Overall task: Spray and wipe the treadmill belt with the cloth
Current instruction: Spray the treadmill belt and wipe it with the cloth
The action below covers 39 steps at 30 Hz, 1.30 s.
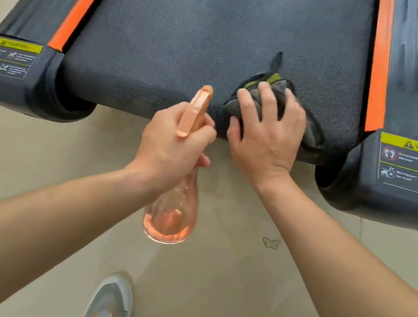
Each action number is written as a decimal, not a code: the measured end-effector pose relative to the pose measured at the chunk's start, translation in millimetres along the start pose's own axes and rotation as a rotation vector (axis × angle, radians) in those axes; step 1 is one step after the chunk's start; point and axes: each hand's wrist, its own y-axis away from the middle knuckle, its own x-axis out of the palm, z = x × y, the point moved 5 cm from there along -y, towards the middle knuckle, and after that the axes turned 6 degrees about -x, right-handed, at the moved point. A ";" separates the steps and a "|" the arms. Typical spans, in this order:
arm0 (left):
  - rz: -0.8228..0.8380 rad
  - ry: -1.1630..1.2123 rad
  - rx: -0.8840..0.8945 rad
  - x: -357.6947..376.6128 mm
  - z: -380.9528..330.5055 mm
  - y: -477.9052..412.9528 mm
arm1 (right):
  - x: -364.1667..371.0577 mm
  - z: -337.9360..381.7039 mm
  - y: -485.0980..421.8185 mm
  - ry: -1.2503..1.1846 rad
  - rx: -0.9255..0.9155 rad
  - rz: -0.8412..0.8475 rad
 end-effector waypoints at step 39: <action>-0.027 -0.015 -0.050 -67.4 73.3 -50.9 | 2.7 3.0 30.4 -0.025 0.282 -0.223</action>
